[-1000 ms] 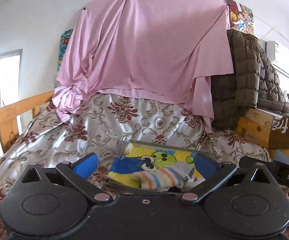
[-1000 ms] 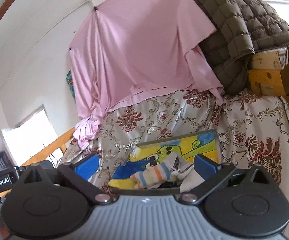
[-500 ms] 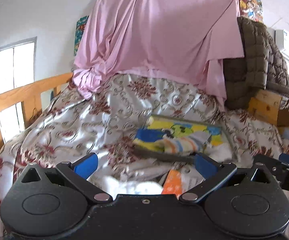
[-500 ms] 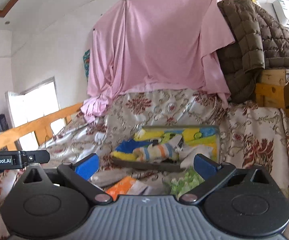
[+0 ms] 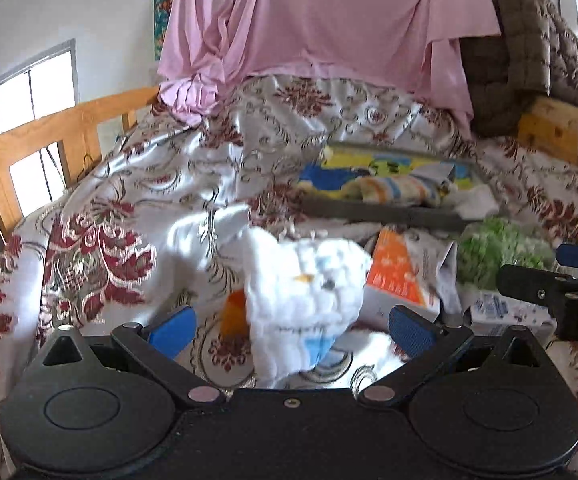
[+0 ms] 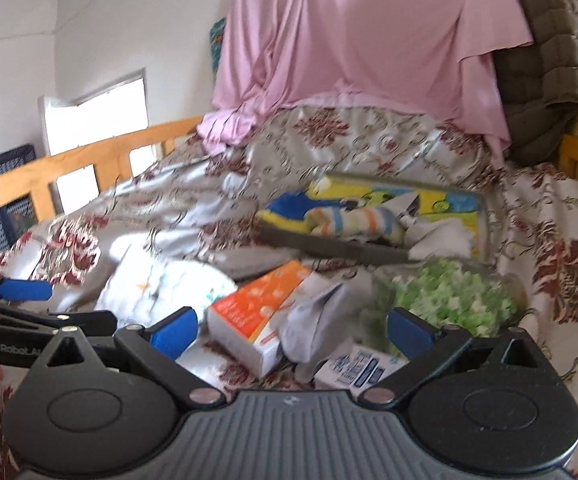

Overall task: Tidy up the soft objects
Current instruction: 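Move both tools back toward the white cloth stack and tissue box, then close the left tool on the white folded cloth stack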

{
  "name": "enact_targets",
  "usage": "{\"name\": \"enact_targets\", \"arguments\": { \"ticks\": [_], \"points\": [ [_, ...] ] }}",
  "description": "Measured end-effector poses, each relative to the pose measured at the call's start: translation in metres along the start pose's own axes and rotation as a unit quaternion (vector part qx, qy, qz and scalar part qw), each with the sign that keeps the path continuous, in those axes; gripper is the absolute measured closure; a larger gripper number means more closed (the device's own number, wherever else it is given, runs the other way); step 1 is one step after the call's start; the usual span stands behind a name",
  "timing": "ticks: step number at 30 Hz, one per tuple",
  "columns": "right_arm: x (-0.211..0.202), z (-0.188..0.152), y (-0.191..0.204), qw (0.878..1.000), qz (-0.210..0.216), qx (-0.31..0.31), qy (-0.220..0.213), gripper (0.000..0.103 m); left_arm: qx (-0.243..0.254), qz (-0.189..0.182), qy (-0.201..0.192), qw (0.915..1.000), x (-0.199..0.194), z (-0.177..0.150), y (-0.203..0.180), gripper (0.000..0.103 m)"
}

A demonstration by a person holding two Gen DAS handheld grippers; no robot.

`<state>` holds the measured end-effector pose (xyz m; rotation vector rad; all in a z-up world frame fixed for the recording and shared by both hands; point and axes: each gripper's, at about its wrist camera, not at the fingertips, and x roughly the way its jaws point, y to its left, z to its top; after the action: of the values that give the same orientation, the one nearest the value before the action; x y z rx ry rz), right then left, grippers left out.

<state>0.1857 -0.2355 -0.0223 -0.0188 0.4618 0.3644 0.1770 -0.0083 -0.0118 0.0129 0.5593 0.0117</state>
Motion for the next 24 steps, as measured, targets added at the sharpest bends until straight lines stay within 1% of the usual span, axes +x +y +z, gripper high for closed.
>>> {"name": "enact_targets", "arguments": {
  "ticks": [5, 10, 13, 17, 24],
  "points": [
    [0.005, -0.004, 0.001, 1.0, -0.001, -0.001, 0.019, 0.0, 0.006, 0.01, 0.012, 0.9999, 0.006, -0.007, 0.0, 0.001],
    [0.011, -0.005, -0.007, 0.999, 0.0, 0.023, 0.034, 0.0, 0.007, 0.013, 0.024, 0.9996, 0.015, -0.012, 0.001, 0.001],
    [0.014, -0.006, -0.01, 0.998, 0.008, 0.036, 0.044, 0.0, 0.006, 0.013, 0.03, 0.9995, 0.022, -0.014, 0.001, 0.001],
    [0.017, -0.007, -0.012, 0.998, 0.018, 0.044, 0.051, 0.0, 0.002, 0.006, 0.034, 0.9994, 0.029, -0.016, 0.0, 0.001],
    [0.034, -0.01, -0.015, 0.995, 0.035, 0.069, 0.058, 0.0, -0.006, -0.018, 0.036, 0.9992, 0.043, -0.014, -0.001, 0.001]
  ]
}}
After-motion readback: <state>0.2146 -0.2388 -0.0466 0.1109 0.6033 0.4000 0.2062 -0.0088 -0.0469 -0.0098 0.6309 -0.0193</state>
